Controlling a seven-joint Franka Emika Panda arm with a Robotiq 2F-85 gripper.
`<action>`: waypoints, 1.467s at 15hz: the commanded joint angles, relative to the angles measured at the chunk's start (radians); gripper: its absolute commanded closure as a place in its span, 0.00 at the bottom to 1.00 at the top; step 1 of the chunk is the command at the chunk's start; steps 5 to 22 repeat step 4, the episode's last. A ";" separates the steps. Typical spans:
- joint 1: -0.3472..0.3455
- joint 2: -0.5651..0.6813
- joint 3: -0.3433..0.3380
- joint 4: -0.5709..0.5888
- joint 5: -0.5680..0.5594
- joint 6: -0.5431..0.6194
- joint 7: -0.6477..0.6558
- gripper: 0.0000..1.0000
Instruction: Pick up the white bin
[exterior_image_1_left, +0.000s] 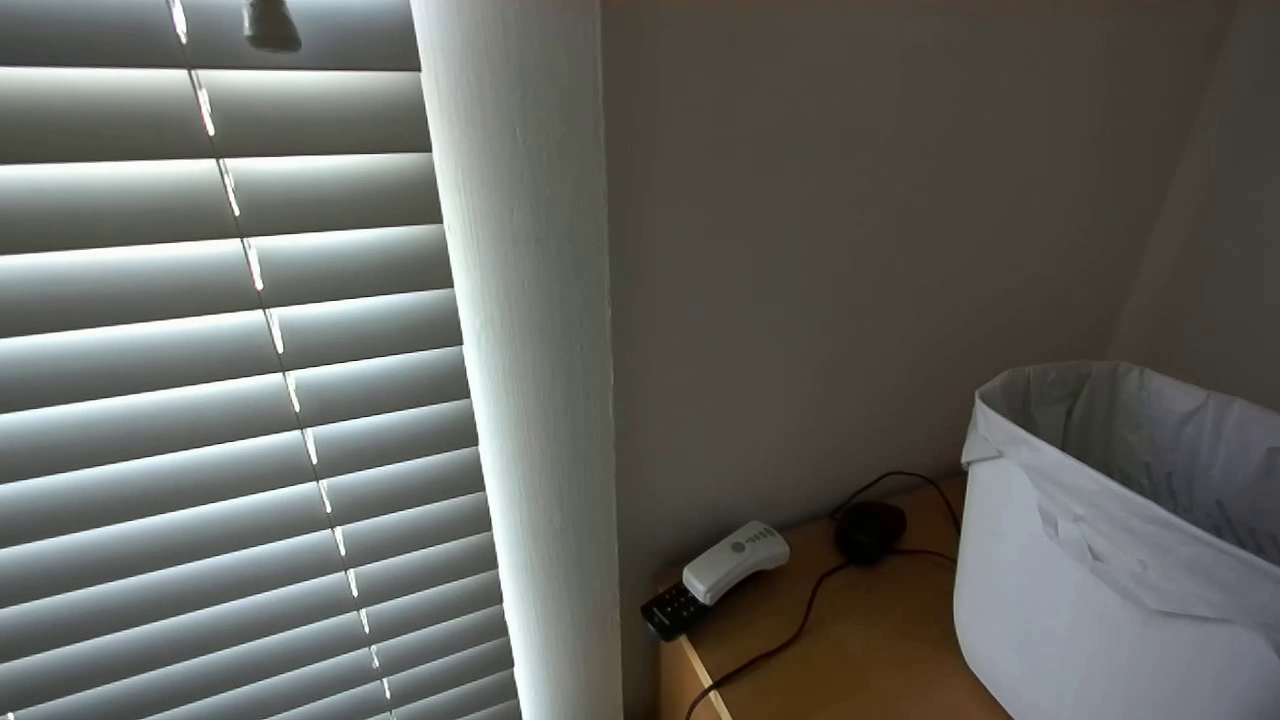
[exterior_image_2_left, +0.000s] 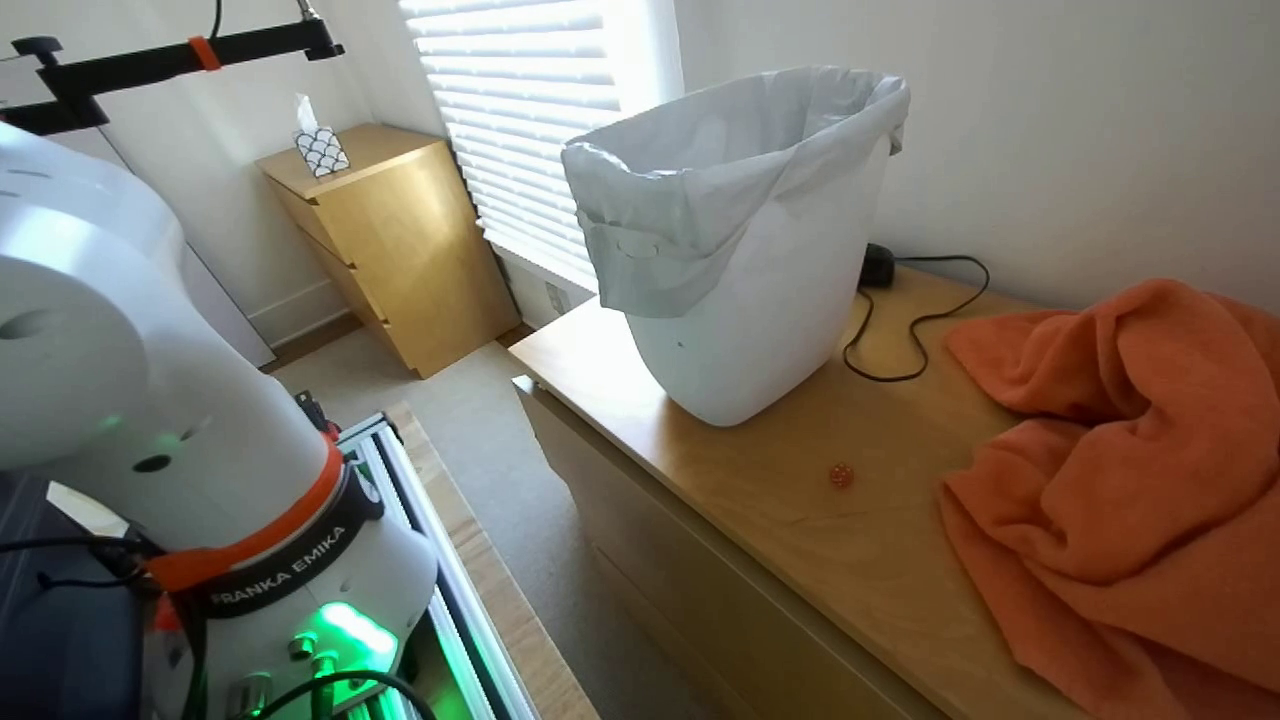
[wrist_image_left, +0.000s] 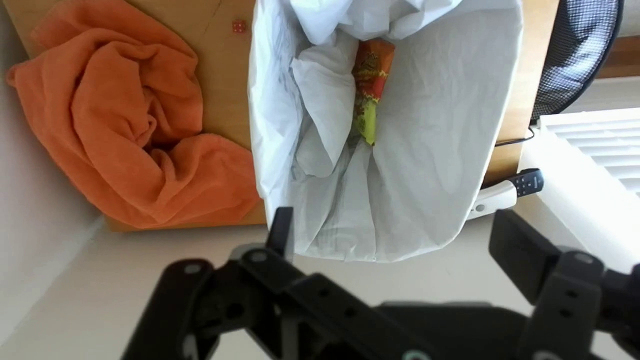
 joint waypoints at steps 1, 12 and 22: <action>-0.008 -0.008 0.003 -0.002 0.005 -0.002 -0.004 0.00; -0.008 -0.017 0.003 -0.014 0.005 0.006 -0.005 0.00; -0.008 -0.017 0.003 -0.014 0.005 0.006 -0.005 0.00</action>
